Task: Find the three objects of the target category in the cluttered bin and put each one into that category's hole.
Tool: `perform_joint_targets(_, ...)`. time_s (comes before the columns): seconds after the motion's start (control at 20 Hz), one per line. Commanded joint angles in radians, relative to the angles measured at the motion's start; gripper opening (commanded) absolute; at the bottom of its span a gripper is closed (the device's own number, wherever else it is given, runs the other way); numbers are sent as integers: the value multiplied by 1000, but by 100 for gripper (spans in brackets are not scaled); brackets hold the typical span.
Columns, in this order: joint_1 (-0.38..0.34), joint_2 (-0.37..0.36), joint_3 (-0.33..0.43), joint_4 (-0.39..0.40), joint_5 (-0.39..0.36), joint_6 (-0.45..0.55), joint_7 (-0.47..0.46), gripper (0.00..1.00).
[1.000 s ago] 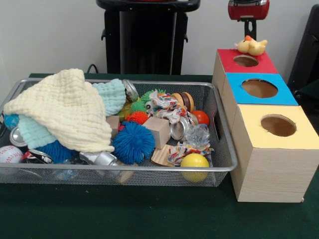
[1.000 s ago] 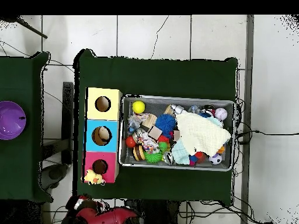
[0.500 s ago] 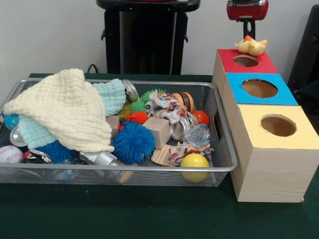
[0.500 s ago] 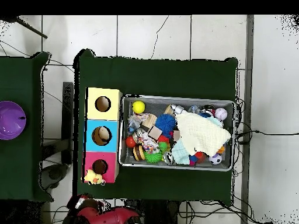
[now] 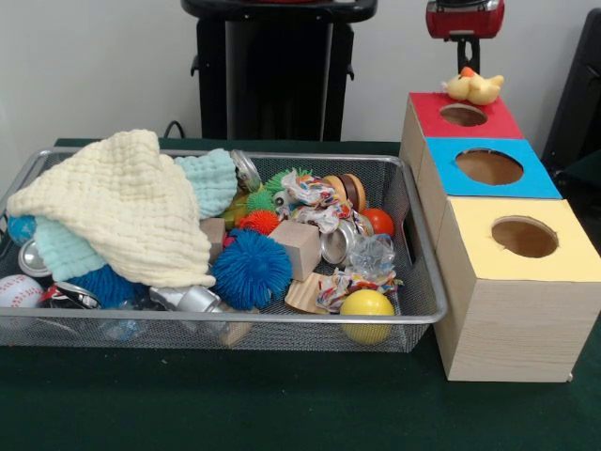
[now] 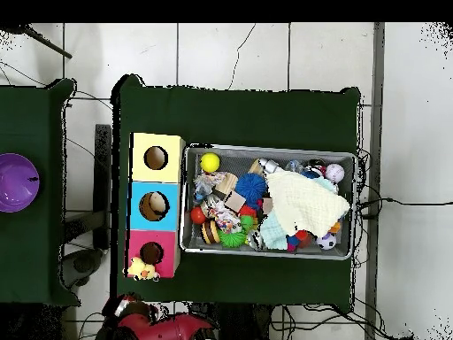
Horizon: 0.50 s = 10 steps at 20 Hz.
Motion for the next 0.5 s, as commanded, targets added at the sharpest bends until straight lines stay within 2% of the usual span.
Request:
perform_joint_targets(0.05,-27,4,56,-132,26,31,97,0)
perform_joint_targets(0.5,-56,11,82,-109,47,-17,158,0)
